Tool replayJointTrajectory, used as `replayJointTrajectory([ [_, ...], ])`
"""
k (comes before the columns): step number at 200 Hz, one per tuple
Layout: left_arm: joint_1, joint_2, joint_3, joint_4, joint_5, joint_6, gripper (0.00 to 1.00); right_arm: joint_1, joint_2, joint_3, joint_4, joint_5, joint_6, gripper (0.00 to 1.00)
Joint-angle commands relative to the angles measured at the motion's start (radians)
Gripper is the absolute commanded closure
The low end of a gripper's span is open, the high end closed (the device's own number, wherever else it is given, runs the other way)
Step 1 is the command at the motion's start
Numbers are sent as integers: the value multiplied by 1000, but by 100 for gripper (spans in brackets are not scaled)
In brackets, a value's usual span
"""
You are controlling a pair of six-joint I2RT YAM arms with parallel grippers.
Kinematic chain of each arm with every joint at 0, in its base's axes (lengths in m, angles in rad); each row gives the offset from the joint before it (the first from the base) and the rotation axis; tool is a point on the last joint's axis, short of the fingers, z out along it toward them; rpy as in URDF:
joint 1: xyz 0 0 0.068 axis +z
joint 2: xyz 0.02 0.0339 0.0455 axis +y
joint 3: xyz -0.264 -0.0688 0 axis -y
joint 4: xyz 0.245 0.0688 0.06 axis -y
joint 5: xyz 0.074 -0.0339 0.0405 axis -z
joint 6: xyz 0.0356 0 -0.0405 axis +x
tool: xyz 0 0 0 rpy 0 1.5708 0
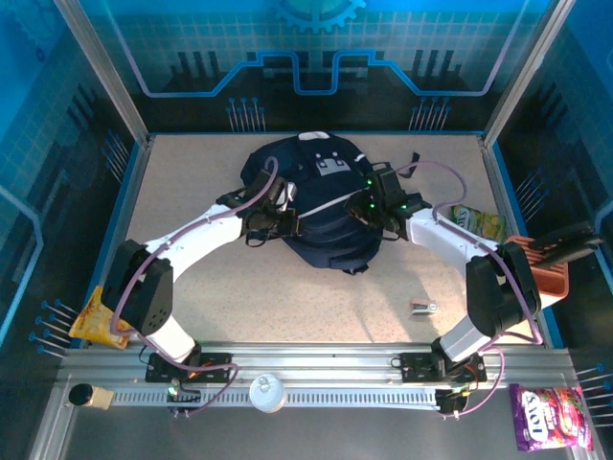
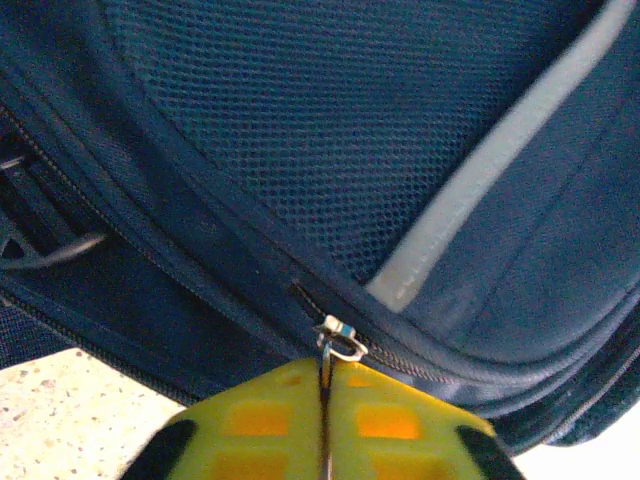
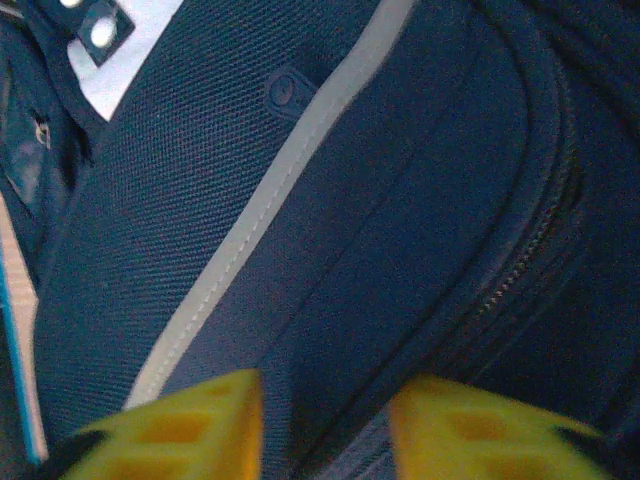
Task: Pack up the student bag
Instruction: Unzip the student bag at the center of the table.
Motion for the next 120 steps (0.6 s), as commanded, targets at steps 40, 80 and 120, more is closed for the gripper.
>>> replayJointTrajectory([
  [40, 96, -90, 25, -14, 36, -11, 43, -19, -216, -10, -413, 219, -179, 20],
  [80, 184, -218, -42, 2, 4, 8, 17, -28, -329, -83, -666, 324, -161, 19],
  [120, 248, -289, -96, 58, -15, 16, 1, -32, -360, -137, -845, 349, -21, 16],
])
